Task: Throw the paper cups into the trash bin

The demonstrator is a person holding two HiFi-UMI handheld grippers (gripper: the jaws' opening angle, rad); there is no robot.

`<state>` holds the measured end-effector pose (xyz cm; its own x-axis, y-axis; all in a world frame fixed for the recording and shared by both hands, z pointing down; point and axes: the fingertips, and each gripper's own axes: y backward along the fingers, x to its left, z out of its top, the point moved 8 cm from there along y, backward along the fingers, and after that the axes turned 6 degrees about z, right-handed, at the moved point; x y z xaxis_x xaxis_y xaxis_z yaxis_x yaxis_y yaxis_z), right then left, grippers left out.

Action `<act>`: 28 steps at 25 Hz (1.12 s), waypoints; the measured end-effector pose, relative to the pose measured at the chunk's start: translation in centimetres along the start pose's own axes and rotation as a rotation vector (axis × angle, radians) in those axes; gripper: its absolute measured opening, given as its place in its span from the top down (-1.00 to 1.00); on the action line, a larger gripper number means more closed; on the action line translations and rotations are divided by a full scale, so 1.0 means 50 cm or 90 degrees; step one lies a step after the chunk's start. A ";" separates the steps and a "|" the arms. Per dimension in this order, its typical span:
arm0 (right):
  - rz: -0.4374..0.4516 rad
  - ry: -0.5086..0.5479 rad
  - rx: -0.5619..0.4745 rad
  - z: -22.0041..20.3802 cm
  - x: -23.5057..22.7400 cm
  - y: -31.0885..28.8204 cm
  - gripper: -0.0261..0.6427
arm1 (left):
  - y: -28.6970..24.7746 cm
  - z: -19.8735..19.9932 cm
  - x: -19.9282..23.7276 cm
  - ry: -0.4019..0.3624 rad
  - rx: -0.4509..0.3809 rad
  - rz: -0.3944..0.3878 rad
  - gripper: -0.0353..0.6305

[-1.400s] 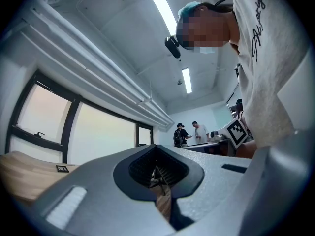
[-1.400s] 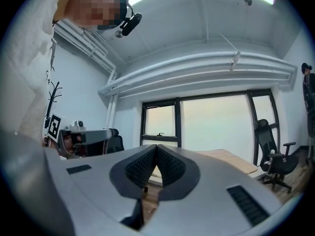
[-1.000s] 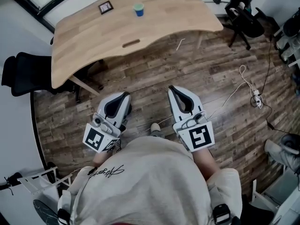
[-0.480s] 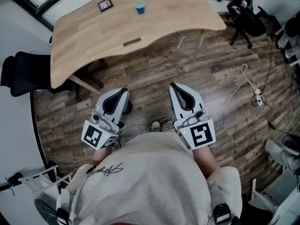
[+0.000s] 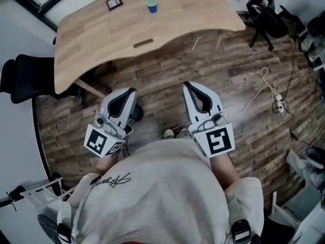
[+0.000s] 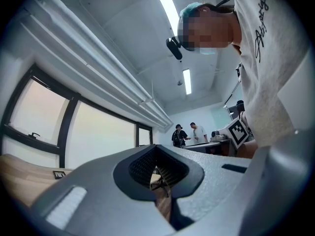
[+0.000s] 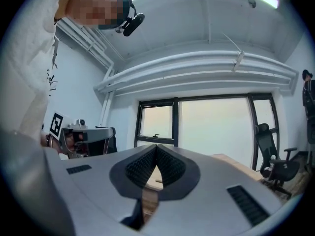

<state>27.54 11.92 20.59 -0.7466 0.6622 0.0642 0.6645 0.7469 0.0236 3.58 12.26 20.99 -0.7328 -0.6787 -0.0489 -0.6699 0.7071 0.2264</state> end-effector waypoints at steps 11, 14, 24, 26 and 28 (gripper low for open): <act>-0.009 -0.008 -0.009 -0.002 0.020 -0.010 0.89 | 0.030 -0.031 -0.009 0.006 0.023 -0.016 0.88; -0.025 0.005 -0.017 0.006 0.015 -0.008 0.89 | 0.032 -0.035 -0.009 0.014 0.020 -0.011 0.88; -0.011 0.001 -0.027 0.003 0.001 -0.019 0.89 | 0.023 -0.029 0.002 0.000 0.014 0.007 0.88; -0.008 0.008 -0.034 0.002 -0.009 -0.030 0.89 | 0.018 -0.029 0.010 -0.004 0.015 0.014 0.88; -0.002 0.007 -0.036 -0.001 -0.021 -0.042 0.89 | 0.010 -0.032 0.019 -0.007 0.016 0.020 0.88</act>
<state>26.91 9.67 20.51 -0.7480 0.6593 0.0755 0.6637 0.7437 0.0804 2.75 11.68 22.60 -0.7545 -0.6541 -0.0529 -0.6494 0.7325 0.2042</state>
